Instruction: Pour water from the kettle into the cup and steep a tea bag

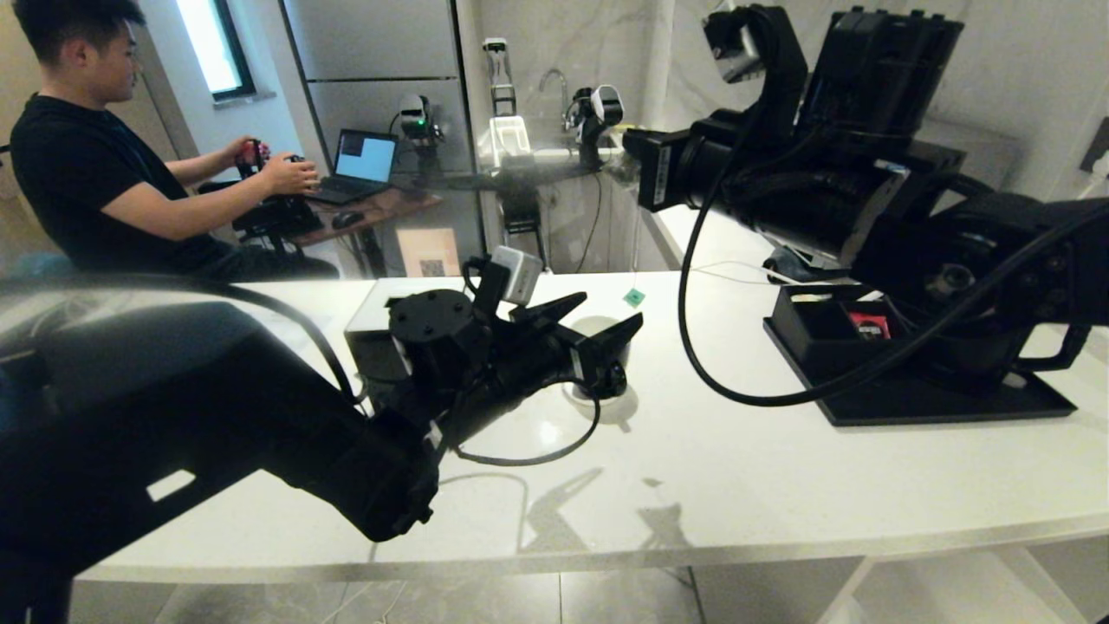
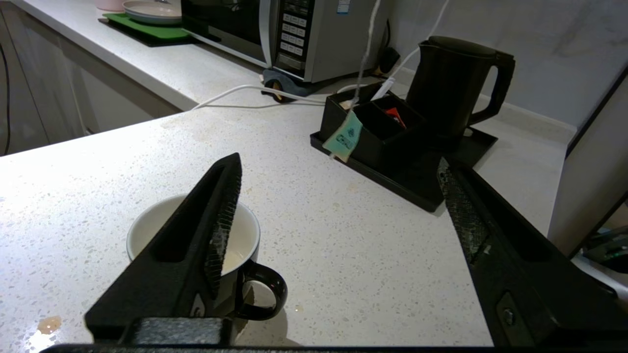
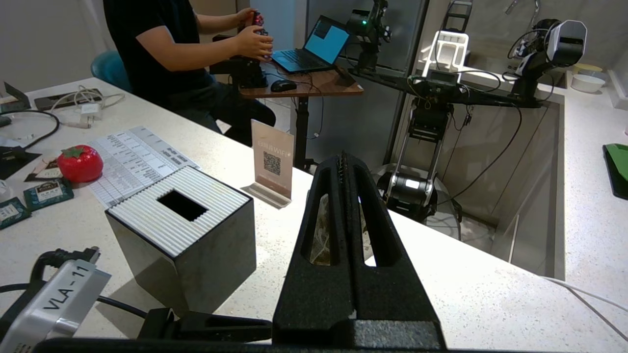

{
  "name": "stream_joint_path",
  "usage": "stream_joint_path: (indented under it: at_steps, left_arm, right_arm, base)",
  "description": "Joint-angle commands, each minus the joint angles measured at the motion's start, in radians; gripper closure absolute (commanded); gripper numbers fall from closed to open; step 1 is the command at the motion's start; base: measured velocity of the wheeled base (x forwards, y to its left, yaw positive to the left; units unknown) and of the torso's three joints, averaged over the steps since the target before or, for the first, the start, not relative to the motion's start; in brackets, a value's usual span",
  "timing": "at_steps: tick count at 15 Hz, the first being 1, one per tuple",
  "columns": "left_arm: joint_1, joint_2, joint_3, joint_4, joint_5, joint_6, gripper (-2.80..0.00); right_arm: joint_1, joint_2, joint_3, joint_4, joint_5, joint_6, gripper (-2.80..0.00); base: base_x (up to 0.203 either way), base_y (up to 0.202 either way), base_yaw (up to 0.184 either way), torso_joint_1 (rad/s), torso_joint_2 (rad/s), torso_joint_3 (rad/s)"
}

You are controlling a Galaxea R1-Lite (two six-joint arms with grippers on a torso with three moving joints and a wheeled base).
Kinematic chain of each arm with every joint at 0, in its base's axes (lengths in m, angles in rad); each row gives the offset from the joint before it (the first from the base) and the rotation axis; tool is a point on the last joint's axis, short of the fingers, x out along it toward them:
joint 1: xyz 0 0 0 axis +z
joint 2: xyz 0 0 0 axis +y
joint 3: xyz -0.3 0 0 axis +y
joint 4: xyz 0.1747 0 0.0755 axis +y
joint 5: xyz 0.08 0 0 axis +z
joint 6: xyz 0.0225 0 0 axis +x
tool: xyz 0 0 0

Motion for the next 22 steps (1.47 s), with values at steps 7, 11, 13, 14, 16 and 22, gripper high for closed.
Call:
stream_joint_path:
  at_steps: [7,11,13,14,16,22]
  left_arm:
    - [-0.006,0.013,-0.029,-0.012,0.000,-0.003,-2.80]
    - [-0.006,0.013,-0.044,-0.012,0.002,-0.003,-2.80]
    - [-0.006,0.014,-0.047,-0.014,-0.001,-0.003,-2.80]
    - [-0.006,0.015,-0.049,-0.014,0.000,-0.003,-2.80]
    - [-0.006,0.019,-0.049,-0.014,0.000,-0.003,-2.80]
    - [-0.023,0.028,-0.049,-0.014,-0.002,-0.003,-2.80]
  right_arm:
    - [0.033,-0.010,0.002,-0.005,-0.001,-0.001,0.00]
    - [0.038,-0.010,0.005,-0.005,-0.001,-0.002,0.00]
    - [0.038,-0.008,0.007,-0.006,-0.001,-0.002,0.00]
    - [0.038,-0.008,0.007,-0.005,-0.001,-0.002,0.00]
    - [0.038,-0.005,0.007,-0.006,-0.001,-0.002,0.00]
    - [0.038,-0.004,0.005,-0.006,-0.001,-0.001,0.00]
  base:
    - [0.000,0.000,0.000,0.000,0.00,0.000]
    - [0.000,0.000,0.000,0.000,0.00,0.000]
    - [0.000,0.000,0.000,0.000,0.00,0.000]
    - [0.000,0.000,0.000,0.000,0.00,0.000]
    - [0.000,0.000,0.000,0.000,0.00,0.000]
    - [0.000,0.000,0.000,0.000,0.00,0.000]
